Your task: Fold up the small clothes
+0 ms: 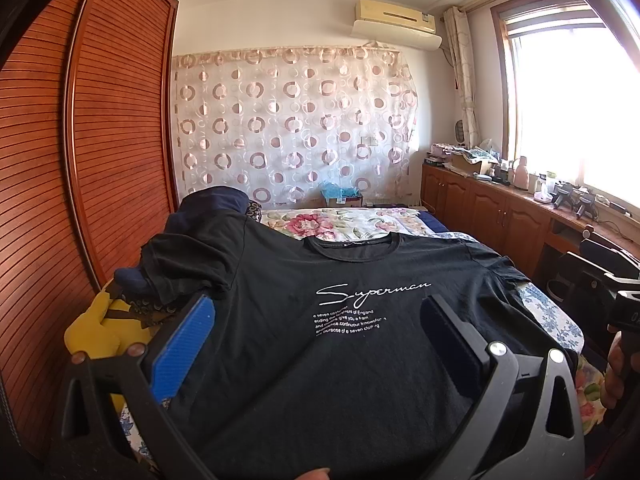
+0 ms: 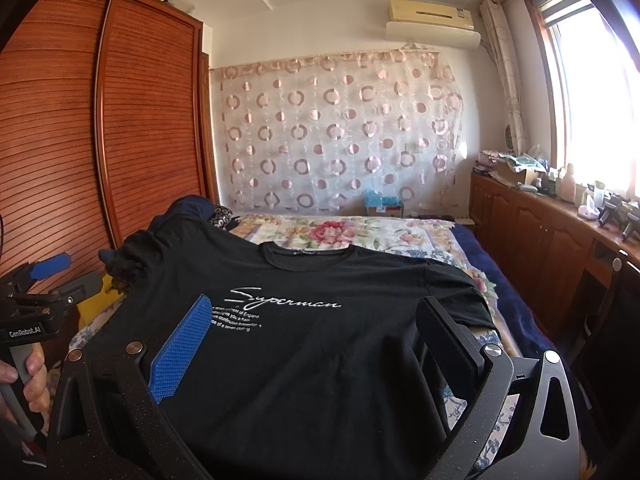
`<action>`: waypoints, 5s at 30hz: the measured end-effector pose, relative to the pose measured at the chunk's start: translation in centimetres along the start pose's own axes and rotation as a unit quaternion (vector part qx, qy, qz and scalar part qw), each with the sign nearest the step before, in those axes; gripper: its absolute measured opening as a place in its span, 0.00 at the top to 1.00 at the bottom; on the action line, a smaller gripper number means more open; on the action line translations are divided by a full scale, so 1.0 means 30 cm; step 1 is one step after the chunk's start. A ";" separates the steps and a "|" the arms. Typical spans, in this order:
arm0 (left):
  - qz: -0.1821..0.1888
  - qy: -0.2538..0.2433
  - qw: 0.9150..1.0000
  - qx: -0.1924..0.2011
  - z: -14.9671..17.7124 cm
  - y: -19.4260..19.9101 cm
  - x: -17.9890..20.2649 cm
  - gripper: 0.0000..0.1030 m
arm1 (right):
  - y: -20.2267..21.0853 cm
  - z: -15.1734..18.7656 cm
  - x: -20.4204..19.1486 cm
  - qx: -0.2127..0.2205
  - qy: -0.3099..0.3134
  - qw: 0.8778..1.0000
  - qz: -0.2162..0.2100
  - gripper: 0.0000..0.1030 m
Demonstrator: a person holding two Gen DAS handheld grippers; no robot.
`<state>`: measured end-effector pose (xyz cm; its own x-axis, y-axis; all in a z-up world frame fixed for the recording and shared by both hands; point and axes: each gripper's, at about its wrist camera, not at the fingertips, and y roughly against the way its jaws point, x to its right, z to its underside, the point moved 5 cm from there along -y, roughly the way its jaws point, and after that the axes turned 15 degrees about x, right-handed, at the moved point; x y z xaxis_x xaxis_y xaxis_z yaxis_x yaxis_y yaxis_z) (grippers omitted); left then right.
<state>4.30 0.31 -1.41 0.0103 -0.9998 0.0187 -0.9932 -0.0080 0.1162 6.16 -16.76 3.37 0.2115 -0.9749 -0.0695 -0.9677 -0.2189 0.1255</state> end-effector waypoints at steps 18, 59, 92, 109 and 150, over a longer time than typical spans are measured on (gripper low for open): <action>-0.001 -0.008 1.000 -0.030 0.037 -0.052 -0.053 0.00 | -0.079 0.040 -0.063 -0.024 0.004 0.999 -0.040 0.00; -0.013 0.164 0.959 -0.233 0.129 -0.615 -0.771 0.28 | -0.459 0.302 -0.272 -0.139 -0.001 0.974 -0.179 0.00; 0.072 -0.019 0.980 -0.184 -0.177 -0.753 -0.269 0.95 | -0.463 0.346 -0.232 -0.148 -0.037 0.972 -0.177 0.00; 0.094 -0.033 0.971 -0.219 -0.020 -0.656 -0.225 0.73 | -0.465 0.326 -0.177 -0.149 -0.047 0.973 -0.173 0.00; 0.151 -0.056 0.957 -0.243 0.355 -0.707 0.066 0.63 | -0.499 0.380 0.854 -0.239 -0.059 0.967 0.062 0.38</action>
<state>24.15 -1.70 -14.41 -0.3080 -0.9511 0.0221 -0.7770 0.2649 0.5710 24.51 -37.98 -11.59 0.0535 -0.9897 -0.1328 -0.8040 -0.1215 0.5821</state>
